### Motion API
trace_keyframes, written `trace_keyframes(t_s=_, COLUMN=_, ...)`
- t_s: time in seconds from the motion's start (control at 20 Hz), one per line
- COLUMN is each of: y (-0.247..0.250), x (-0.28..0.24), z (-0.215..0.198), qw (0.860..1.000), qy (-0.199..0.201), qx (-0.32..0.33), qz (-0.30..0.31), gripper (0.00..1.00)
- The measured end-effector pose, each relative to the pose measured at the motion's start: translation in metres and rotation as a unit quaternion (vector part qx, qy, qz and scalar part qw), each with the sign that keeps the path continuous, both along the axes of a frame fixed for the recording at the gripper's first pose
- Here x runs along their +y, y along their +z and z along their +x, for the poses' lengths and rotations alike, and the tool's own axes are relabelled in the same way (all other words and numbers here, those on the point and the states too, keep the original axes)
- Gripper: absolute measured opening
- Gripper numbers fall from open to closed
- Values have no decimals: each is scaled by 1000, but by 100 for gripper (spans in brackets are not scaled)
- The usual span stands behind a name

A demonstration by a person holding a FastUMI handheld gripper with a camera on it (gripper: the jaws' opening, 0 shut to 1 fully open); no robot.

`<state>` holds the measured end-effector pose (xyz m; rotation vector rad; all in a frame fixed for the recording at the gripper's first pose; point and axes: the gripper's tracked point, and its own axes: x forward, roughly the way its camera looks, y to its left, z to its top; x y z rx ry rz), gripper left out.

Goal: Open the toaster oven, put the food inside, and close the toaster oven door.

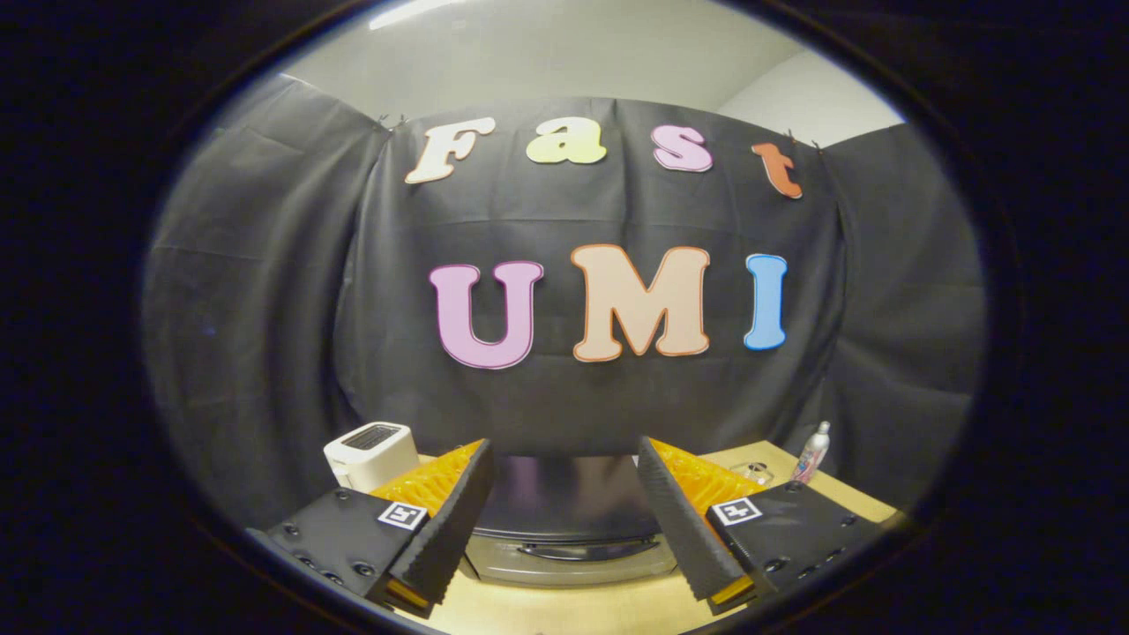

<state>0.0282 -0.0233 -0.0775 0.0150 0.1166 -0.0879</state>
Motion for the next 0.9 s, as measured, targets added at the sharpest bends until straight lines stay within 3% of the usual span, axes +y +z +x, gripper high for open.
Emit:
trace_keyframes(t_s=0.35, y=-51, x=-25, z=22, qw=1000, qy=-20, qx=4, qz=20, gripper=98)
trace_keyframes(t_s=0.9, y=-129, x=-19, z=45, qw=998, qy=-20, qx=-4, qz=60, gripper=98)
